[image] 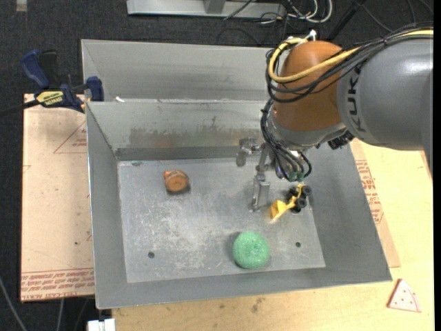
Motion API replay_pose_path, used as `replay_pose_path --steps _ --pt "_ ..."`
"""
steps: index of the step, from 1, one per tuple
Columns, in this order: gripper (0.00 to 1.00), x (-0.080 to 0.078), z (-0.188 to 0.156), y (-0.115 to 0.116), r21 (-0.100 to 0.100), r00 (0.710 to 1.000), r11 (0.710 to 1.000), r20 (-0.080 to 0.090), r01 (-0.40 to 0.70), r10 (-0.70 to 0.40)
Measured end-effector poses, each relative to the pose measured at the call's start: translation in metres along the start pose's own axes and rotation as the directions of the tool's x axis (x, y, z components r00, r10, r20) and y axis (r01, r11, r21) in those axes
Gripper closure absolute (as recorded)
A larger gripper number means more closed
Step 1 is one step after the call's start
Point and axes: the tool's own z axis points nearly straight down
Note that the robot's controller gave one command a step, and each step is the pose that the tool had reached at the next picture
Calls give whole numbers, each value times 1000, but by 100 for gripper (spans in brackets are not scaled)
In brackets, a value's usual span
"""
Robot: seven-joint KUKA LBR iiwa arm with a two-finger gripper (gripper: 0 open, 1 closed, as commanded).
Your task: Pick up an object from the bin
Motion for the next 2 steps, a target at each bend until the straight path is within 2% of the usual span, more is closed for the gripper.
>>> replay_pose_path --steps 1,2 --pt "0 -1 -5 0 0 1000 1000 7 -1 1" --pt "0 30 33 -33 -2 998 998 14 -61 61"
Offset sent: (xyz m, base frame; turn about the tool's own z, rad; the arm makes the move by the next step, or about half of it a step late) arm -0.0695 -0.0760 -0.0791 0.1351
